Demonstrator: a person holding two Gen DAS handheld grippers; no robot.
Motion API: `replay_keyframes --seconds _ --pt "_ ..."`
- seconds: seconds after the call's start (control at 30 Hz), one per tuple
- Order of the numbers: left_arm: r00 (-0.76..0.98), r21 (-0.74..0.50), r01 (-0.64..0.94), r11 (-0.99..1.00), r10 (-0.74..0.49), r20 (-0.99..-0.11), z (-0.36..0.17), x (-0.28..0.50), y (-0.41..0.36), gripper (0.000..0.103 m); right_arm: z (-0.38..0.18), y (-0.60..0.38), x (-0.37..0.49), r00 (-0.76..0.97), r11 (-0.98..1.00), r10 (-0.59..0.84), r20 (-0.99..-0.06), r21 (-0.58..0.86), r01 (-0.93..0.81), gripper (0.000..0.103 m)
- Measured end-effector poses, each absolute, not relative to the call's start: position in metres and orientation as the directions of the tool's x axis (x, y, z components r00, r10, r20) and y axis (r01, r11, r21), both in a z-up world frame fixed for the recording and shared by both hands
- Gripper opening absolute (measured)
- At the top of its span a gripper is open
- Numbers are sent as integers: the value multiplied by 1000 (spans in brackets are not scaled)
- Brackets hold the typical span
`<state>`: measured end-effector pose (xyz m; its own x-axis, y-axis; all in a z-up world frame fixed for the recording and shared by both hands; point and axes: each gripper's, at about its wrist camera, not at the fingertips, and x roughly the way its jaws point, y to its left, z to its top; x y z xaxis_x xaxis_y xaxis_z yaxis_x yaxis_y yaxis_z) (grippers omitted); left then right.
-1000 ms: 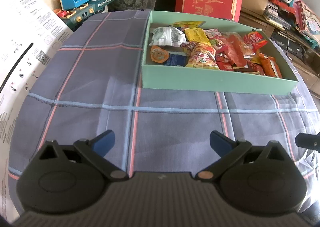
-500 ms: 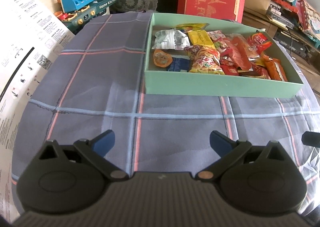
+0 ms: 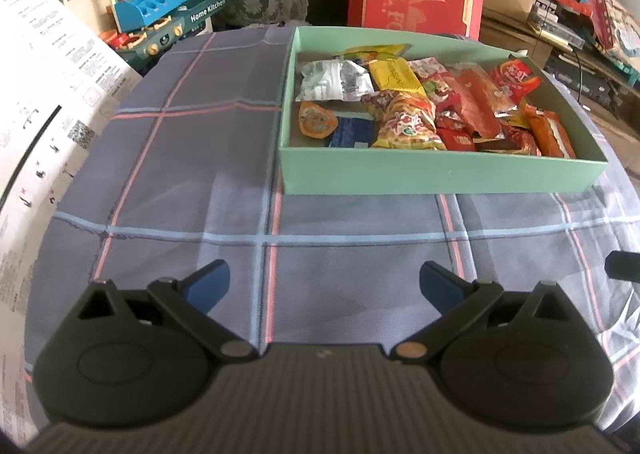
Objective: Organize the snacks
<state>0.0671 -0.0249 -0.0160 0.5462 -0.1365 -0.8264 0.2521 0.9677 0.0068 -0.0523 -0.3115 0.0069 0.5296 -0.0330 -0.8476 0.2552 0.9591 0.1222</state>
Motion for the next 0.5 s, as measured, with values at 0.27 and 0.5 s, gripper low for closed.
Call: replay_keyframes --seconds 0.27,0.5 --pt "533 1 258 966 -142 -834 -17 69 -26 103 6 -311 -49 527 961 -32 -849 119 250 103" --pt "531 8 260 966 -136 -837 -16 69 -26 103 6 -309 -47 523 963 -35 -852 111 245 103"
